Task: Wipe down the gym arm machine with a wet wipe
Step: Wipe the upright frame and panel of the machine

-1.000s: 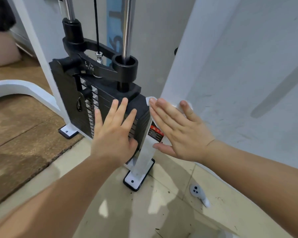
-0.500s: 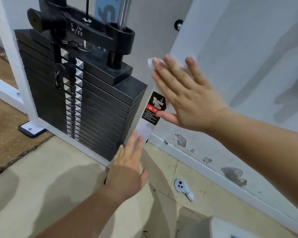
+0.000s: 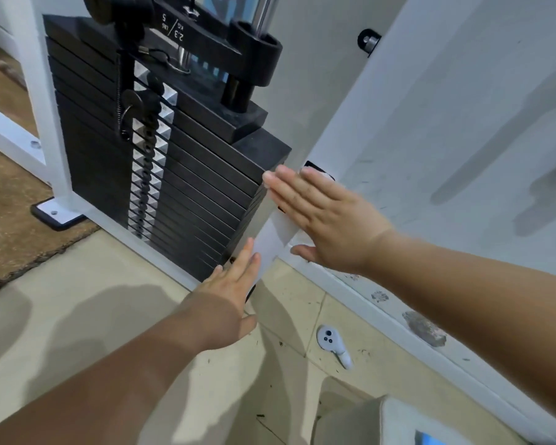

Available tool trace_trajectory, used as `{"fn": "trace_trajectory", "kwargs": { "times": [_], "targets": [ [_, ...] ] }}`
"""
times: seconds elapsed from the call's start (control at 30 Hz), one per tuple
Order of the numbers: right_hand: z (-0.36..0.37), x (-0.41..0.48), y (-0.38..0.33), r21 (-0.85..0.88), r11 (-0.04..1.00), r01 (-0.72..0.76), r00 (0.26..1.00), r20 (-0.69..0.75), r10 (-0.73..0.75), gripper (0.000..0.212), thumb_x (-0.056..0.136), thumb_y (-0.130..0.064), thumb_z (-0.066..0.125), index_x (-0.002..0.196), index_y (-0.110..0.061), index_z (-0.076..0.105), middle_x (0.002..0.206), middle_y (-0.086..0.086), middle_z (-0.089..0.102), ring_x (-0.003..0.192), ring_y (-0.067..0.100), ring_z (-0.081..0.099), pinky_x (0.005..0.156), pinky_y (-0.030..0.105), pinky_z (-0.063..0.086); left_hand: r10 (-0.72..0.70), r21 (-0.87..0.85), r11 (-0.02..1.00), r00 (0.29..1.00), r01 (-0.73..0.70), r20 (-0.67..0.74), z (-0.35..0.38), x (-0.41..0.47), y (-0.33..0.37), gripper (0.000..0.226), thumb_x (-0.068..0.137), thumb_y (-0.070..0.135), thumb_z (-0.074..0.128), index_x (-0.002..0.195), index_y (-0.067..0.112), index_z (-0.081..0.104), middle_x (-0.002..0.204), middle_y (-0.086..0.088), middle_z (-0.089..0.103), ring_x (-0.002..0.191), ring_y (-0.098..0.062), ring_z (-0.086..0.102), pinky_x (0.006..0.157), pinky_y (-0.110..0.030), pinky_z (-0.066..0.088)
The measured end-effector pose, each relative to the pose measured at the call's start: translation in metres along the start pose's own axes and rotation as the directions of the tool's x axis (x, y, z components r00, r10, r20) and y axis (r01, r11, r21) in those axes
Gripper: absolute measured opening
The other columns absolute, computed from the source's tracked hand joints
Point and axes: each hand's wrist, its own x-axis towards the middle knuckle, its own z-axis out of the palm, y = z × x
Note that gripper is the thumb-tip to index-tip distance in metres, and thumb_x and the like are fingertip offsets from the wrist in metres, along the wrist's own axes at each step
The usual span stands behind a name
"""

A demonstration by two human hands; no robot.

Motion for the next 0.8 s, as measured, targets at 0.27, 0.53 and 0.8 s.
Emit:
{"fn": "trace_trajectory", "kwargs": {
  "times": [0.27, 0.53, 0.8],
  "targets": [
    [0.024, -0.004, -0.073, 0.134, 0.981, -0.139, 0.99, 0.025, 0.137, 0.093, 0.1, -0.067, 0.013, 0.16, 0.002, -0.008, 0.168, 0.022, -0.016, 0.156, 0.033, -0.016, 0.125, 0.047, -0.018, -0.078, -0.023, 0.997, 0.993, 0.08, 0.086, 0.035, -0.007, -0.028, 0.107, 0.088, 0.053, 0.062, 0.159, 0.029, -0.014, 0.156, 0.015, -0.043, 0.15, -0.036, 0.026, 0.121, -0.049, 0.028],
    [0.062, 0.007, -0.15, 0.161, 0.986, -0.036, 0.998, 0.06, 0.027, 0.092, 0.1, -0.062, 0.013, 0.158, 0.004, -0.014, 0.167, 0.021, -0.022, 0.153, 0.032, -0.025, 0.122, 0.048, -0.024, -0.275, 0.297, 0.941, 0.878, 0.163, 0.392, 0.059, -0.016, -0.082, 0.102, 0.096, 0.049, 0.053, 0.157, 0.019, -0.022, 0.159, 0.006, -0.04, 0.156, -0.011, -0.005, 0.126, -0.047, 0.003],
    [0.095, 0.026, -0.226, 0.233, 0.96, 0.153, 0.963, 0.183, -0.198, 0.086, 0.104, -0.053, 0.013, 0.15, 0.007, -0.029, 0.156, 0.023, -0.039, 0.15, 0.033, -0.03, 0.114, 0.049, -0.033, -0.374, 0.329, 0.908, 0.855, 0.259, 0.36, 0.067, 0.005, -0.091, 0.096, 0.098, 0.04, 0.052, 0.157, 0.018, -0.021, 0.168, 0.002, -0.021, 0.156, -0.015, -0.006, 0.126, -0.047, 0.002]
  ]
}}
